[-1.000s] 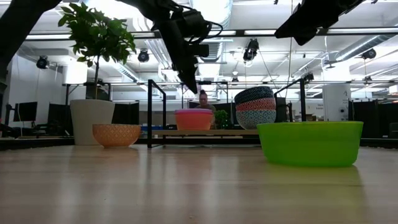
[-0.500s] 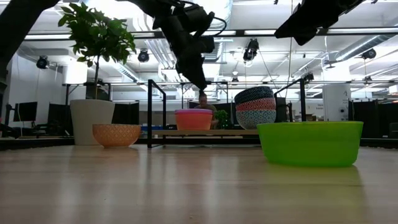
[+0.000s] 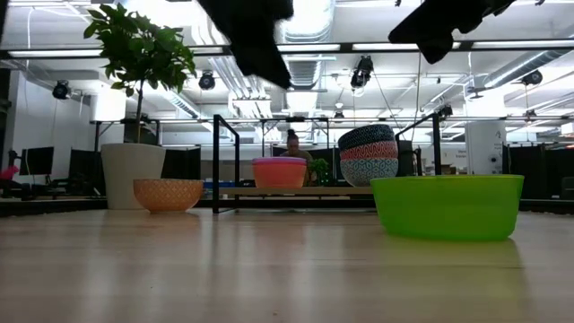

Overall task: Place and stack bowls onto a shelf
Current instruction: Stack the green bowl on top of the violet bowl on the shelf

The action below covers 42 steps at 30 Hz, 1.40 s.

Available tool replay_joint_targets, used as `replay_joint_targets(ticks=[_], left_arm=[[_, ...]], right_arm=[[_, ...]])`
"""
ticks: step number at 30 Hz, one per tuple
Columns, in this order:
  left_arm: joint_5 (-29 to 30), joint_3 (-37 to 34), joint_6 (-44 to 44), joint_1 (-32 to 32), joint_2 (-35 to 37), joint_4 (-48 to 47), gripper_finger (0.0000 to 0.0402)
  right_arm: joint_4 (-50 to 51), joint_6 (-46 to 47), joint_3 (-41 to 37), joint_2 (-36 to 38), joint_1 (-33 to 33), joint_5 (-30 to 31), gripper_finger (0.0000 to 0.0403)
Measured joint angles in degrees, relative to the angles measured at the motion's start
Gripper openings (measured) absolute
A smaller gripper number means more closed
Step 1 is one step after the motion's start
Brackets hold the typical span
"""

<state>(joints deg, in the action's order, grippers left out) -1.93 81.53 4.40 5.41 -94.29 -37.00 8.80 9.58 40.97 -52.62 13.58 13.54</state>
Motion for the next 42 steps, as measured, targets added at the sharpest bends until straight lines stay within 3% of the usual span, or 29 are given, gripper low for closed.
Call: replay_joint_targets(ticks=[4,8,14,20,24,32,37,42], left_arm=[[2.8,-8.9,-1.6,-6.6,7.8,9.8,0.0123],[6.4,-15.6,-0.7,-11.6,14.2,13.9,0.0123],[11.7,-22.4,-5.7,-14.5,21.1,11.5,0.0123],[12.1,-26.5,-11.4,-14.2,24.2,5.4,0.0123],[12.1,-26.9,-9.9,-14.2,24.5,4.2,0.0123],[18.9,-27.2,-7.9,-14.2,24.7,3.3,0.0123],[19.4,-30.2,-7.9,-14.3,26.6,2.8,0.0123],[19.5,-34.1,-9.5,-14.3,31.8,2.9,0.0123]], right_arm=[[-0.8,4.1,0.2,-0.8,0.0,0.0,0.0009],[-0.4,8.6,1.5,-3.4,0.0,-0.3,0.0009],[7.5,14.6,6.4,-8.5,0.0,-1.0,0.0009],[22.9,17.6,15.0,-14.2,-0.2,-4.1,0.0009],[32.0,17.4,21.0,-19.2,-0.8,-4.6,0.0012],[40.3,12.2,29.5,-32.5,-1.1,-5.2,0.0087],[40.3,8.7,30.5,-39.0,-1.9,-7.6,0.0135],[40.1,5.7,30.5,-43.5,-3.2,-9.6,0.015]])
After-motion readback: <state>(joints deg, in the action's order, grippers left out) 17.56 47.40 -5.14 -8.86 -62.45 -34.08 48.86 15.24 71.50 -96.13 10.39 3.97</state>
